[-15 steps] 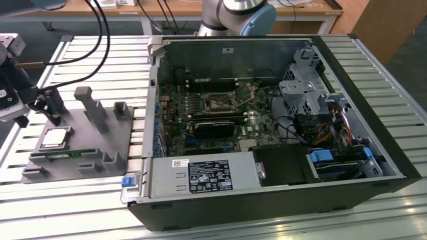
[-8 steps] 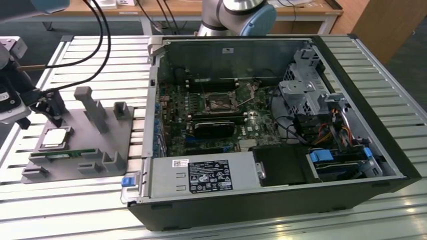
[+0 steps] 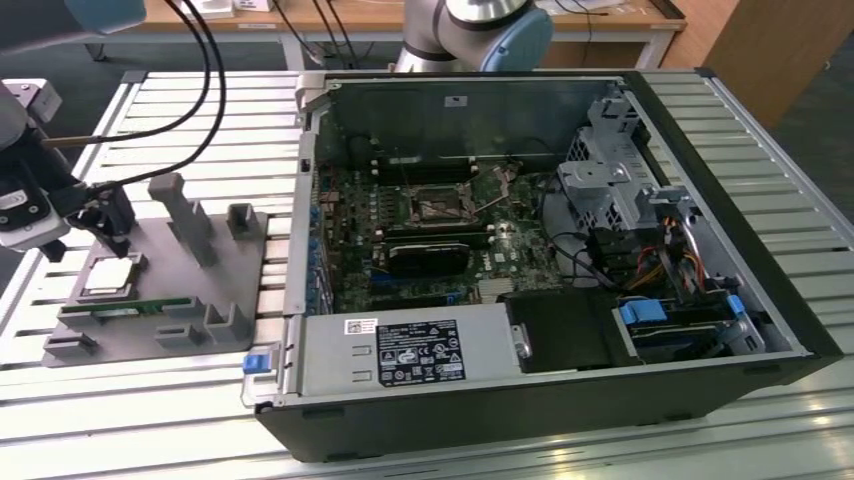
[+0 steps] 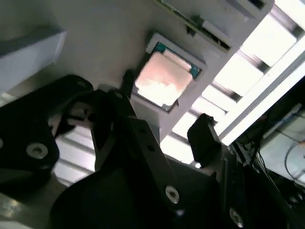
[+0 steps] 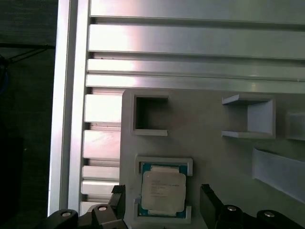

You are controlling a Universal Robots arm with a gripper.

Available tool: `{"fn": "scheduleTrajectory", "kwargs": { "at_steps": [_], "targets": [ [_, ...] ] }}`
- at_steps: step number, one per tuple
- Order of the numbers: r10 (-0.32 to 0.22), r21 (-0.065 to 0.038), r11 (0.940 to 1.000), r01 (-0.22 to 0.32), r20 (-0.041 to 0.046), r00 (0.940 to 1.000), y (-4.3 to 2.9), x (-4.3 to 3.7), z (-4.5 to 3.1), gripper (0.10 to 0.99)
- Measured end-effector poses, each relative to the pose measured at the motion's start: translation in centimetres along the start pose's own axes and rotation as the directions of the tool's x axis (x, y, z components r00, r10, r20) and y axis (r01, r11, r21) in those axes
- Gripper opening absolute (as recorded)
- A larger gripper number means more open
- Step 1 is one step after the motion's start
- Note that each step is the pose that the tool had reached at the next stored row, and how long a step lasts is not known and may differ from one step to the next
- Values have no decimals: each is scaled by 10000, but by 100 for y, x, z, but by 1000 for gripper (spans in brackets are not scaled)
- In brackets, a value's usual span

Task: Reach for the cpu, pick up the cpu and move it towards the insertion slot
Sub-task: 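Pick up the cpu and move it towards the insertion slot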

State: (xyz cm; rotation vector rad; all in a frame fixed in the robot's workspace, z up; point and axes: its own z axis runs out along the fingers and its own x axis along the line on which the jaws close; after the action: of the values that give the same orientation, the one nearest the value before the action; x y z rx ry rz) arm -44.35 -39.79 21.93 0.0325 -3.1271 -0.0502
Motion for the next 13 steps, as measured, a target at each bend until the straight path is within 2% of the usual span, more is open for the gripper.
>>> {"fn": "scheduleTrajectory", "kwargs": {
  "at_steps": [6, 9, 13],
  "targets": [
    [-1, -9, 10000, 1, -1, 10000, -26, -3, 97, 722],
    [-1, -105, 9999, 1, 2, 10000, -57, -4, 129, 722],
    [0, -119, 9999, 0, 3, 10000, -65, -8, 175, 722]
  ]
}}
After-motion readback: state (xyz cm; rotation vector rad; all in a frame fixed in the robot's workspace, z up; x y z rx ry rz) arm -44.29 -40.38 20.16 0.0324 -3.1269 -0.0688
